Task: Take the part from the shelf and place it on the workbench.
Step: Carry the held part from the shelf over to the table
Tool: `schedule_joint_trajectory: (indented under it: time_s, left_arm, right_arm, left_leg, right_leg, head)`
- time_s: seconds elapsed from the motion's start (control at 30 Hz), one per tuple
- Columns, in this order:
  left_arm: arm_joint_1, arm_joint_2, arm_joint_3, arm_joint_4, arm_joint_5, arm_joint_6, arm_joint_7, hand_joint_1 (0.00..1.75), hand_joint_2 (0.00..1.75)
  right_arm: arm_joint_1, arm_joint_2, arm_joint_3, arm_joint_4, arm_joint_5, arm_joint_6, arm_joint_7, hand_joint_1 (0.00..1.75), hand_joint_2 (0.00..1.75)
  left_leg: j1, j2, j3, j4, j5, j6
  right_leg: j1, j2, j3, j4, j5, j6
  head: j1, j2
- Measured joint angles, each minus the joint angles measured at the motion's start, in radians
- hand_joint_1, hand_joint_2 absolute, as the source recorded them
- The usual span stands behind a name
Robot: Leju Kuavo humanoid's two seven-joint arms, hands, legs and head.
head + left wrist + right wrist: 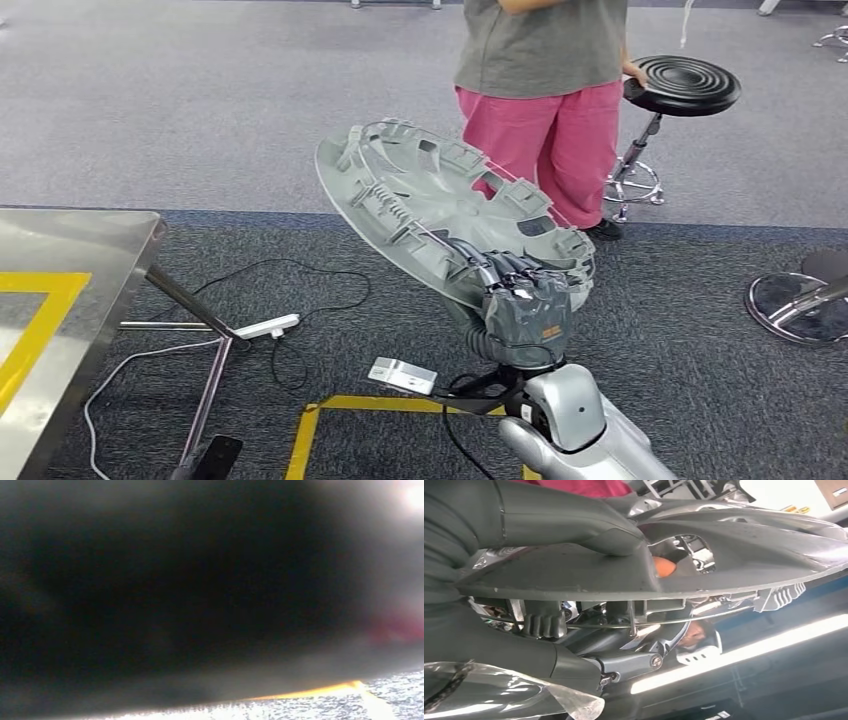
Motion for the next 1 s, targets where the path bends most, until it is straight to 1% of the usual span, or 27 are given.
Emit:
schedule_joint_trajectory:
  time_s: [0.03, 0.1, 0.13, 0.17, 0.2, 0.23, 0.27, 0.3, 0.33, 0.37, 0.4, 0.43, 0.47, 0.53, 0.57, 0.6, 0.63, 0.67, 0.7, 0.73, 0.77, 0.8, 0.83, 0.87, 0.9, 0.97, 1.0]
  left_arm:
    - [-0.001, -0.001, 0.0, 0.0, -0.001, 0.0, 0.0, 0.0, 0.0]
    - [-0.002, -0.001, 0.0, 0.0, -0.002, 0.0, 0.0, 0.0, 0.0]
    - [-0.002, -0.001, 0.0, 0.0, -0.002, 0.0, 0.001, 0.0, 0.0]
    - [-0.002, -0.001, 0.0, 0.0, -0.002, -0.001, 0.002, 0.0, 0.0]
    - [-0.002, -0.001, 0.0, 0.0, -0.003, -0.001, 0.003, 0.0, 0.0]
    - [-0.002, -0.001, 0.001, 0.0, -0.004, -0.001, 0.004, 0.0, 0.0]
    - [-0.003, -0.002, 0.001, 0.0, -0.005, -0.001, 0.004, 0.0, 0.0]
    - [-0.004, -0.001, 0.001, 0.0, -0.006, -0.001, 0.005, 0.0, 0.0]
    - [-0.006, -0.001, 0.001, 0.0, -0.006, -0.001, 0.006, 0.0, 0.0]
    - [-0.008, 0.0, 0.001, 0.0, -0.006, -0.001, 0.006, 0.0, 0.0]
    - [-0.008, 0.0, 0.001, 0.0, -0.006, -0.001, 0.008, 0.0, 0.0]
    - [-0.006, 0.001, 0.001, 0.0, -0.006, -0.001, 0.008, 0.0, 0.0]
    - [-0.003, 0.001, 0.001, 0.0, -0.007, -0.001, 0.009, 0.0, 0.0]
    - [-0.001, 0.001, 0.001, 0.0, -0.008, -0.001, 0.01, 0.0, 0.0]
    - [-0.002, 0.0, 0.001, 0.0, -0.008, -0.001, 0.01, 0.0, 0.0]
    - [-0.004, -0.001, 0.001, 0.0, -0.008, -0.001, 0.01, 0.0, 0.0]
    - [-0.004, -0.001, 0.001, 0.0, -0.009, -0.001, 0.01, 0.0, 0.0]
    - [-0.004, -0.001, 0.001, 0.0, -0.009, -0.001, 0.01, 0.0, 0.0]
    - [-0.003, -0.001, 0.001, 0.0, -0.009, -0.001, 0.01, 0.0, 0.0]
    - [-0.003, -0.001, 0.001, 0.0, -0.009, -0.001, 0.01, 0.0, 0.0]
    - [-0.002, 0.0, 0.001, 0.0, -0.009, -0.001, 0.01, 0.0, 0.0]
    - [-0.003, 0.0, 0.001, 0.0, -0.009, -0.002, 0.01, 0.0, 0.0]
    - [-0.005, 0.0, 0.001, 0.0, -0.009, -0.002, 0.01, 0.0, 0.0]
    - [-0.007, 0.0, 0.001, 0.0, -0.01, -0.002, 0.01, 0.0, 0.0]
    - [-0.007, 0.0, 0.001, 0.0, -0.01, -0.002, 0.009, 0.0, 0.0]
    - [-0.004, -0.001, 0.002, 0.0, -0.009, -0.002, 0.009, 0.0, 0.0]
    - [-0.003, -0.001, 0.002, 0.0, -0.009, -0.002, 0.009, 0.0, 0.0]
  right_arm:
    - [-0.002, 0.0, 0.0, 0.0, 0.001, 0.0, 0.0, 1.75, 1.75]
    - [-0.005, 0.0, 0.002, 0.0, 0.004, 0.0, -0.001, 1.75, 1.75]
    - [-0.004, 0.0, 0.002, 0.0, 0.005, 0.0, -0.001, 1.75, 1.75]
    - [-0.003, 0.0, 0.003, 0.0, 0.007, 0.0, -0.001, 1.75, 1.75]
    - [-0.003, 0.0, 0.002, 0.0, 0.007, 0.0, 0.0, 1.75, 1.75]
    - [-0.002, 0.0, 0.002, 0.0, 0.008, -0.001, 0.0, 1.75, 1.75]
    - [-0.003, 0.0, 0.002, 0.0, 0.008, -0.001, 0.0, 1.75, 1.75]
    - [-0.005, 0.0, 0.003, 0.001, 0.009, -0.001, 0.0, 1.75, 1.75]
    - [-0.006, 0.0, 0.004, 0.001, 0.009, -0.002, 0.0, 1.75, 1.75]
    - [-0.007, 0.0, 0.004, 0.001, 0.01, -0.002, -0.001, 1.75, 1.75]
    - [-0.007, 0.001, 0.005, 0.001, 0.01, -0.002, 0.0, 1.75, 1.75]
    - [-0.007, 0.001, 0.005, 0.001, 0.01, -0.002, 0.0, 1.75, 1.75]
    - [-0.008, 0.001, 0.005, 0.001, 0.01, -0.002, 0.0, 1.75, 1.75]
    - [-0.01, 0.002, 0.004, 0.001, 0.01, -0.002, 0.001, 1.75, 1.75]
    - [-0.011, 0.003, 0.004, 0.001, 0.01, -0.003, 0.001, 1.75, 1.75]
    - [-0.011, 0.003, 0.003, 0.002, 0.01, -0.003, 0.001, 1.75, 1.75]
    - [-0.011, 0.003, 0.003, 0.003, 0.01, -0.003, 0.001, 1.75, 1.75]
    - [-0.011, 0.003, 0.003, 0.004, 0.01, -0.003, 0.0, 1.75, 1.75]
    - [-0.011, 0.003, 0.004, 0.005, 0.01, -0.003, 0.0, 1.75, 1.75]
    - [-0.011, 0.003, 0.004, 0.007, 0.009, -0.003, 0.0, 1.75, 1.75]
    - [-0.012, 0.003, 0.004, 0.007, 0.009, -0.004, 0.0, 1.75, 1.75]
    - [-0.012, 0.003, 0.004, 0.007, 0.009, -0.004, 0.0, 1.75, 1.75]
    - [-0.013, 0.003, 0.004, 0.007, 0.009, -0.004, 0.0, 1.75, 1.75]
    - [-0.013, 0.003, 0.004, 0.007, 0.009, -0.005, 0.0, 1.75, 1.75]
    - [-0.014, 0.003, 0.004, 0.007, 0.009, -0.005, 0.0, 1.75, 1.75]
    - [-0.015, 0.004, 0.004, 0.007, 0.009, -0.006, 0.0, 1.75, 1.75]
    - [-0.015, 0.005, 0.004, 0.007, 0.009, -0.006, 0.0, 1.75, 1.75]
  left_leg:
    - [0.003, -0.002, 0.006, -0.008, 0.003, 0.002]
    - [0.005, -0.008, 0.009, -0.012, 0.005, 0.003]
    - [0.005, -0.014, 0.009, -0.012, 0.004, 0.003]
    - [0.006, -0.021, 0.01, -0.011, 0.004, 0.001]
    - [0.007, -0.031, 0.011, -0.011, 0.003, -0.002]
    - [0.009, -0.042, 0.012, -0.009, 0.001, -0.006]
    - [0.011, -0.053, 0.014, -0.007, -0.001, -0.012]
    - [0.012, -0.065, 0.012, -0.001, -0.004, -0.02]
    - [0.013, -0.076, 0.008, 0.003, -0.005, -0.028]
    - [0.014, -0.086, 0.002, 0.007, -0.004, -0.035]
    - [0.015, -0.097, -0.003, 0.01, -0.002, -0.042]
    - [0.018, -0.108, -0.007, 0.009, 0.0, -0.047]
    - [0.02, -0.104, -0.01, 0.013, -0.002, -0.052]
    - [0.018, -0.058, -0.032, 0.061, -0.031, -0.058]
    - [0.016, -0.026, -0.057, 0.115, -0.059, -0.06]
    - [0.016, -0.006, -0.09, 0.183, -0.089, -0.061]
    - [0.016, 0.003, -0.121, 0.247, -0.113, -0.061]
    - [0.016, 0.005, -0.142, 0.288, -0.122, -0.059]
    - [0.015, 0.006, -0.145, 0.293, -0.111, -0.056]
    - [0.014, 0.009, -0.129, 0.26, -0.085, -0.051]
    - [0.01, 0.018, -0.097, 0.197, -0.048, -0.044]
    - [0.004, 0.035, -0.062, 0.133, -0.022, -0.038]
    - [-0.002, 0.05, -0.035, 0.078, -0.008, -0.031]
    - [-0.007, 0.061, -0.019, 0.044, -0.004, -0.027]
    - [-0.011, 0.063, -0.015, 0.033, -0.011, -0.024]
    - [-0.01, 0.046, -0.013, 0.021, -0.01, -0.018]
    - [-0.007, 0.037, -0.008, 0.015, -0.008, -0.014]
  right_leg:
    - [0.0, 0.001, -0.019, 0.04, -0.023, 0.0]
    - [-0.002, 0.002, -0.09, 0.181, -0.088, 0.001]
    - [-0.004, 0.002, -0.127, 0.249, -0.11, 0.002]
    - [-0.006, 0.002, -0.149, 0.285, -0.113, 0.004]
    - [-0.008, 0.003, -0.151, 0.279, -0.094, 0.006]
    - [-0.012, 0.008, -0.13, 0.228, -0.057, 0.007]
    - [-0.017, 0.023, -0.095, 0.153, -0.016, 0.01]
    - [-0.023, 0.047, -0.058, 0.08, 0.011, 0.013]
    - [-0.028, 0.069, -0.031, 0.029, 0.026, 0.014]
    - [-0.029, 0.083, -0.018, 0.005, 0.028, 0.012]
    - [-0.027, 0.086, -0.014, 0.002, 0.023, 0.007]
    - [-0.025, 0.074, -0.015, 0.005, 0.023, 0.0]
    - [-0.024, 0.063, -0.013, 0.004, 0.023, -0.008]
    - [-0.022, 0.038, -0.008, 0.002, 0.022, -0.023]
    - [-0.018, 0.024, -0.006, 0.001, 0.021, -0.029]
    - [-0.014, 0.011, -0.005, 0.001, 0.019, -0.034]
    - [-0.01, -0.003, -0.005, 0.001, 0.017, -0.037]
    - [-0.006, -0.016, -0.004, 0.001, 0.015, -0.039]
    - [-0.003, -0.028, -0.002, 0.002, 0.013, -0.041]
    - [0.0, -0.039, 0.001, 0.002, 0.01, -0.042]
    - [0.002, -0.05, 0.005, 0.001, 0.007, -0.042]
    - [0.005, -0.06, 0.009, 0.001, 0.004, -0.041]
    - [0.008, -0.069, 0.011, 0.002, 0.001, -0.038]
    - [0.011, -0.078, 0.012, 0.002, -0.002, -0.034]
    - [0.013, -0.087, 0.012, 0.002, -0.004, -0.03]
    - [0.012, -0.099, 0.014, 0.0, -0.009, -0.021]
    - [0.011, -0.088, 0.011, 0.009, -0.018, -0.016]
  head:
    - [0.001, 0.0]
    - [0.003, 0.0]
    - [0.003, 0.0]
    - [0.003, 0.0]
    - [0.003, 0.0]
    - [0.003, 0.0]
    - [0.003, 0.0]
    - [0.003, 0.0]
    - [0.003, 0.0]
    - [0.003, 0.0]
    - [0.003, 0.0]
    - [0.002, 0.0]
    - [0.003, 0.0]
    - [-0.003, 0.0]
    - [-0.007, 0.0]
    - [-0.009, 0.0]
    - [-0.009, 0.0]
    - [-0.01, 0.0]
    - [-0.01, 0.0]
    - [-0.01, 0.0]
    - [-0.01, 0.0]
    - [-0.009, 0.0]
    - [-0.009, 0.0]
    - [-0.008, 0.0]
    - [-0.008, 0.0]
    - [-0.007, 0.0]
    - [-0.006, 0.0]
